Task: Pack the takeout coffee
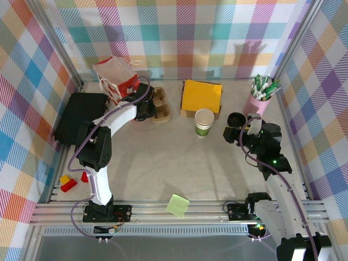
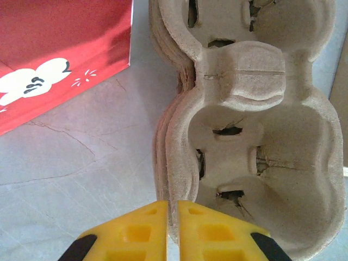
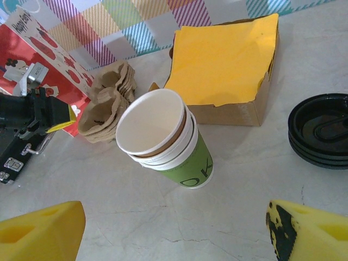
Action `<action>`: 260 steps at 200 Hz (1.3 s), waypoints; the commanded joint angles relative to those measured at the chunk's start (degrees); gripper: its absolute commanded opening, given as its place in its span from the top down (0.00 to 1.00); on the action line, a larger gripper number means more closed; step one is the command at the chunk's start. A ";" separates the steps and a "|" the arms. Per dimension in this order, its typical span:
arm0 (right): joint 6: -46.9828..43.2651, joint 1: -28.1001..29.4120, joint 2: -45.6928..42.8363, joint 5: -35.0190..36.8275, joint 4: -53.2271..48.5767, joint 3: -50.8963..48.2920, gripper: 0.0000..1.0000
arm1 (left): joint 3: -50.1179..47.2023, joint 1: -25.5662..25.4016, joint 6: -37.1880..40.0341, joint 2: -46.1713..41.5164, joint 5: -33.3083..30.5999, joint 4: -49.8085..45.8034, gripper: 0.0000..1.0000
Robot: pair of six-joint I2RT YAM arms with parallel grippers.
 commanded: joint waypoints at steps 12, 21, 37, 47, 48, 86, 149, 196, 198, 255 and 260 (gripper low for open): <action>-1.84 0.43 -1.58 0.62 -2.78 2.28 0.14 | 0.67 1.01 1.23 -1.18 1.08 -1.22 0.81; -1.82 0.47 -1.88 0.70 -3.14 2.22 0.14 | 0.46 1.00 1.25 -0.98 1.07 -0.69 0.79; -1.83 0.42 -2.36 1.06 -3.81 2.24 0.14 | 0.91 1.00 1.31 -0.17 1.42 -0.52 0.77; -1.91 0.39 -2.67 1.39 -4.37 2.16 0.14 | 1.09 1.00 1.34 0.31 1.54 -0.26 0.76; -2.00 0.43 -2.72 1.44 -4.41 2.18 0.14 | 1.10 1.00 1.37 0.30 1.50 -0.22 0.76; -1.96 0.43 -3.82 1.90 -5.49 2.10 0.13 | 1.89 1.00 1.49 2.13 2.41 0.25 0.75; -1.98 0.45 -3.74 2.12 -5.68 2.00 0.13 | 2.79 1.00 1.88 3.28 2.76 0.60 0.83; -1.93 0.41 -3.55 2.12 -5.59 1.75 0.13 | 3.35 1.00 2.37 3.37 2.64 0.41 0.89; -1.91 0.39 -3.56 2.12 -5.57 1.76 0.13 | 3.32 1.00 2.42 3.37 2.65 0.38 0.90; -1.39 0.45 -4.39 1.82 -6.40 2.73 0.13 | 3.30 1.00 2.07 0.78 6.07 2.23 0.99; -1.23 0.39 -4.52 1.64 -6.60 3.10 0.13 | 3.36 1.00 1.97 0.51 6.55 2.43 0.99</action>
